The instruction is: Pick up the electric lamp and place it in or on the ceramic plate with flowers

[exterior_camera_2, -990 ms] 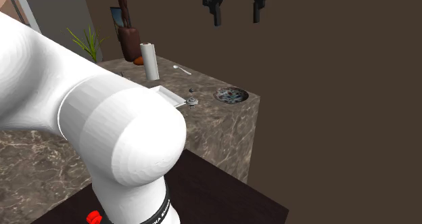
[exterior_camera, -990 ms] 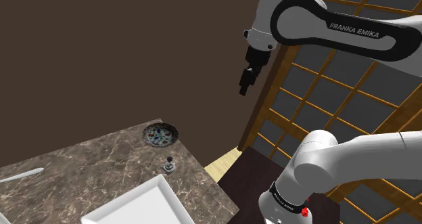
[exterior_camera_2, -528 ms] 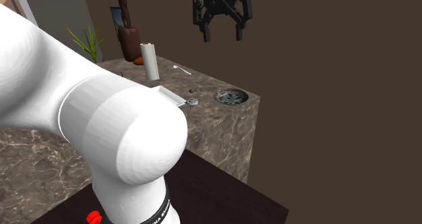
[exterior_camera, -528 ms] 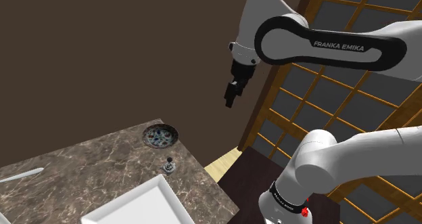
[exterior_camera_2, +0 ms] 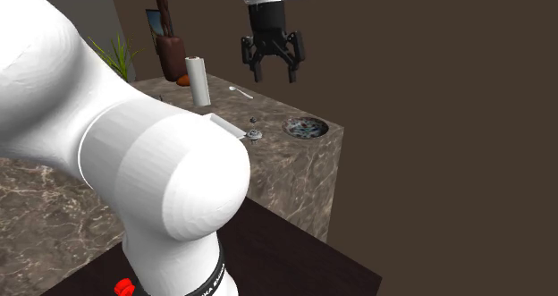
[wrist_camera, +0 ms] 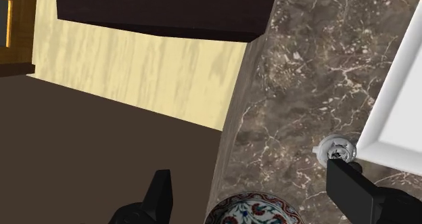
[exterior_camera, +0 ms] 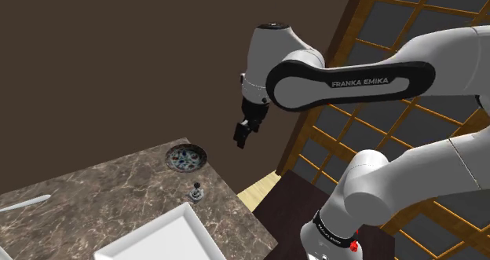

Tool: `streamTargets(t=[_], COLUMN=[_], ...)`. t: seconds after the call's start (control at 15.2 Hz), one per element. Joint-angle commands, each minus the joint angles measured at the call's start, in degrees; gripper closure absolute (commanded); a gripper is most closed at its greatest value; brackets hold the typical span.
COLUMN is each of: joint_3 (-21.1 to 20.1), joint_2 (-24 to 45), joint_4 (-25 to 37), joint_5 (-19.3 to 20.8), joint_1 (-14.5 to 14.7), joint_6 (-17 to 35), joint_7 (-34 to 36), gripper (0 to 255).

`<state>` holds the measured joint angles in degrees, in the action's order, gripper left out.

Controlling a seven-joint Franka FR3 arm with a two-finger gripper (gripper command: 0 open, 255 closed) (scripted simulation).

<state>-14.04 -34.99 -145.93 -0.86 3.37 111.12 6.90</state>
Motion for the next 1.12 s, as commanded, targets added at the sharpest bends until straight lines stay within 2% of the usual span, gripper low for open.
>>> streamTargets(t=[0.0,0.46,0.73,0.92,1.06], joint_3=[-1.97,-9.17,-13.07,-15.29,-15.16], joint_2=[3.46,16.34,25.16,32.40,33.06], joint_4=[0.02,1.60,4.30,7.21,6.97], joint_5=[-0.34,0.99,4.81,9.60,10.18], joint_1=[0.29,0.61,0.12,0.01,0.04], joint_6=[3.55,14.57,19.94,23.10,23.88], joint_7=[2.19,11.11,17.67,23.59,24.01], gripper=[0,0,0,0,0])
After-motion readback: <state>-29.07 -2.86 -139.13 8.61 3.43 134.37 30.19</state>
